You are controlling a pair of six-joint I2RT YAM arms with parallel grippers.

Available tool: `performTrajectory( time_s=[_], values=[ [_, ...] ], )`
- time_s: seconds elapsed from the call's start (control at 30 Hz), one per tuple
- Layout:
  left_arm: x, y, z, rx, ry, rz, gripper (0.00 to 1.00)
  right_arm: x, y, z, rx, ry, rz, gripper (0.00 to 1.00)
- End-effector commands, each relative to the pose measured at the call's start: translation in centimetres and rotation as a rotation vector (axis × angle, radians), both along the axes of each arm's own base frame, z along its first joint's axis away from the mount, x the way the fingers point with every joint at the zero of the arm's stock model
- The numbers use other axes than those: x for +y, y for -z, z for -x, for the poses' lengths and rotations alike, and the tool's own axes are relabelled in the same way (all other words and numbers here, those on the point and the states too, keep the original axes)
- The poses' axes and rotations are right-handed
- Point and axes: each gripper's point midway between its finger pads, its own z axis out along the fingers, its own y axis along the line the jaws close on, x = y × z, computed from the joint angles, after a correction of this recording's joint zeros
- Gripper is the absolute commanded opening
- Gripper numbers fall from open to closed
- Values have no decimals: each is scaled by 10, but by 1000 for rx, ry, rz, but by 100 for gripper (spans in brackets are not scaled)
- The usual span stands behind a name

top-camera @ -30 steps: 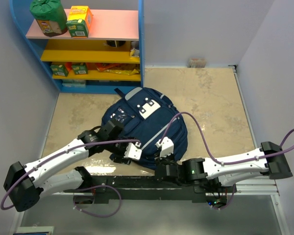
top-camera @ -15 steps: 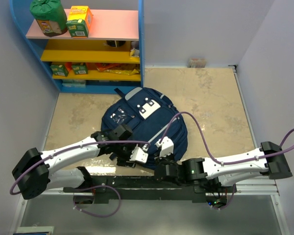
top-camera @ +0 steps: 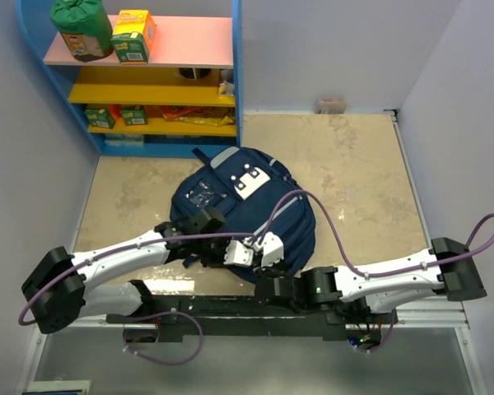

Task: Pack the student bag
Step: Zip the student bag at the center of the board.

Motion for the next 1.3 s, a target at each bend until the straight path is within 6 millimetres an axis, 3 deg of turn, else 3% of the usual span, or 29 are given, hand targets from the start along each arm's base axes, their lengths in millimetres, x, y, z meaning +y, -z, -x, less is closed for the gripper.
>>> performTrajectory(
  time_s=[0.0,0.03,0.07,0.27,0.43,0.67,0.9,1.27],
  values=[
    [-16,-38,-23,-98,-11,119,9,22,-22,0,-43,-55,-60,30],
    [-14,-42,-24,-96,-17,127,1,23,-24,-1,-60,-69,-48,30],
    [-14,-46,-24,-88,-10,129,0,25,-25,-1,-67,-75,-50,31],
    [-9,-67,-20,-56,5,167,0,35,-42,-5,-141,-136,-48,34],
    [-5,-83,-22,-53,11,203,0,45,-44,-4,-157,-159,-22,35],
    [-1,-88,-18,-49,15,207,0,46,-43,-7,-160,-132,-9,35],
    [-2,-91,-18,-46,15,212,0,39,-28,-9,-138,-94,17,30],
    [0,-89,-14,-31,10,205,0,39,-26,-34,-155,-25,11,28]
  ],
)
